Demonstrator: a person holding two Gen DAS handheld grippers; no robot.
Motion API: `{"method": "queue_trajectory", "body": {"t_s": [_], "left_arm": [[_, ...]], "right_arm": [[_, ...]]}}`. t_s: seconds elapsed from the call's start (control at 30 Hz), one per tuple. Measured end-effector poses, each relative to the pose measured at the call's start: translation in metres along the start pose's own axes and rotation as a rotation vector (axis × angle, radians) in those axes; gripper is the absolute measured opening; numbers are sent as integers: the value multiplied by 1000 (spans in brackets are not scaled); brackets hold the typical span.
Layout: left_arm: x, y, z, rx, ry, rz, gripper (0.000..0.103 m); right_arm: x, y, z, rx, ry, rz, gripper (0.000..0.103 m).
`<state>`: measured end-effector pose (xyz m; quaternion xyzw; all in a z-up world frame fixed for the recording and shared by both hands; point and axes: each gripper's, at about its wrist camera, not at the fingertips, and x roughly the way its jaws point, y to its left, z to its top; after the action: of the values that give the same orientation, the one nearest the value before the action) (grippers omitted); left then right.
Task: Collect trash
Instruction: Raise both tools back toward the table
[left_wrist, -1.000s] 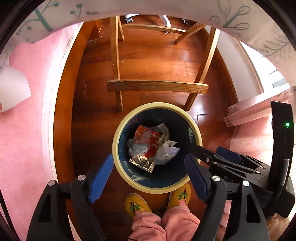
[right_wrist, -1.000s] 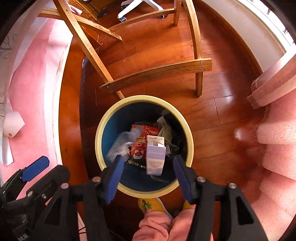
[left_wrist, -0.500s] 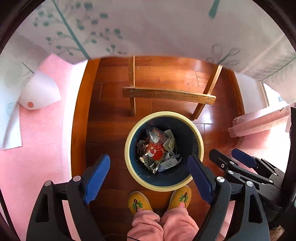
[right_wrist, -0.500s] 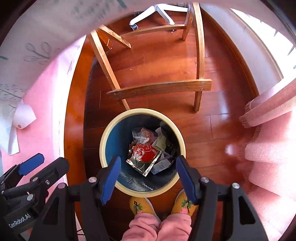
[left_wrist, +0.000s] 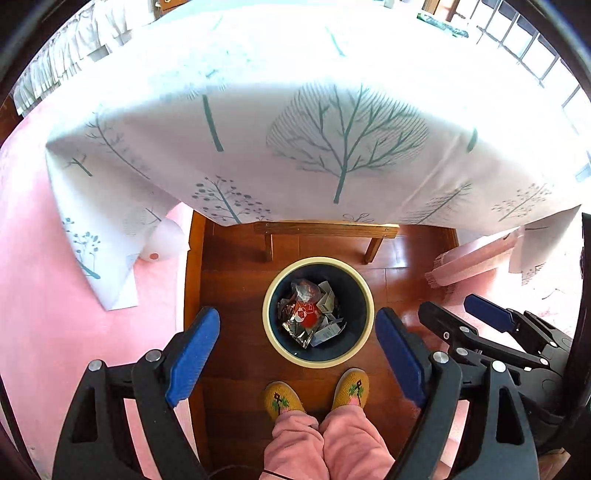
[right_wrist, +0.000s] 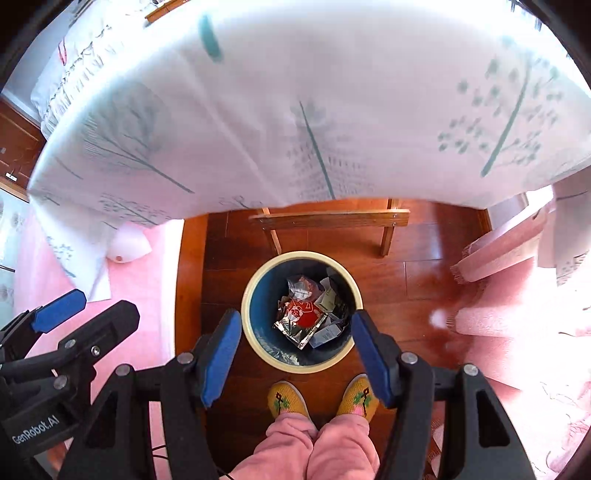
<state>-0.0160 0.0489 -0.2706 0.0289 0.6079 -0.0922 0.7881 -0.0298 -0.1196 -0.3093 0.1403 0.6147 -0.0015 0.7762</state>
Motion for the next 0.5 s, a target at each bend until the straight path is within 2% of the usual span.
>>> {"method": "queue_trajectory", "body": {"t_s": [0.2, 0.5], "left_arm": [[-66, 1, 4, 38, -58, -24, 85], [-146, 6, 31, 130, -203, -36, 85]], "right_arm": [[-66, 18, 1, -16, -57, -3, 63], [-142, 36, 19, -10, -170, -44, 63]]}}
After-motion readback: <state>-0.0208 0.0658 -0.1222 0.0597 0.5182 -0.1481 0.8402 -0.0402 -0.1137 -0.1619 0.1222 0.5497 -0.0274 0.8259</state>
